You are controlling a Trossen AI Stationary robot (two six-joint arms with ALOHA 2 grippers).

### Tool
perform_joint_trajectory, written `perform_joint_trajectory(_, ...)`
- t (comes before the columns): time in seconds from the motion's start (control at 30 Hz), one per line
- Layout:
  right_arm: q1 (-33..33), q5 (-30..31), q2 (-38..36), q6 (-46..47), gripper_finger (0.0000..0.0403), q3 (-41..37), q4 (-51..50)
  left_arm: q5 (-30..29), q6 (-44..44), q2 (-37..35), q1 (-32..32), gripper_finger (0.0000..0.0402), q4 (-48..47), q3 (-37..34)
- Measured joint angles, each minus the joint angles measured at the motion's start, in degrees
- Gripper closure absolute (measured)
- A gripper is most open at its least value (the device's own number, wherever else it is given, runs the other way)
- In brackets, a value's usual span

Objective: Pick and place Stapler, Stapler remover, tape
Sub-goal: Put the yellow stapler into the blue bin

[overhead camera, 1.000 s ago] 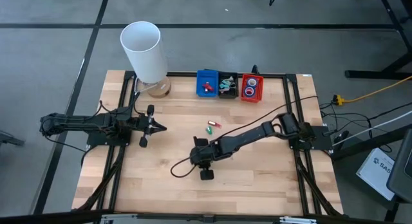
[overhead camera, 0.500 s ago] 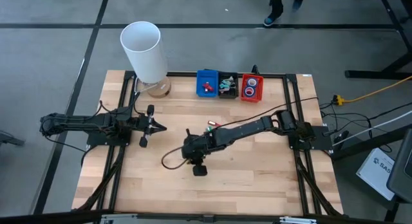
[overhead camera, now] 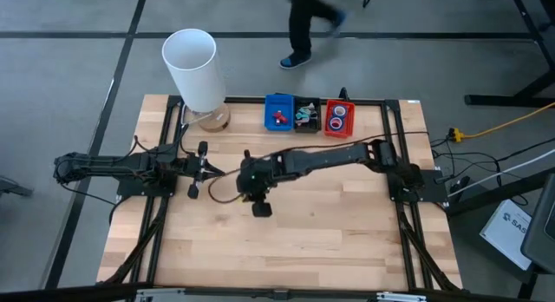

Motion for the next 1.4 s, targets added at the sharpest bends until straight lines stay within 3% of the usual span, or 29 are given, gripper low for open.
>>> perform_joint_trajectory(0.8,-19.29,-2.09,-4.09,-19.59,0.0354,0.91,-8.45,0.0,0.0,-0.02,0.02,0.0386,0.0,0.02)
perform_joint_trajectory(1.4,-35.53,1.54,-4.16,-19.51,0.0353,-6.5,-3.3,0.0,0.0,-0.02,0.01,0.0386,-0.02,0.0)
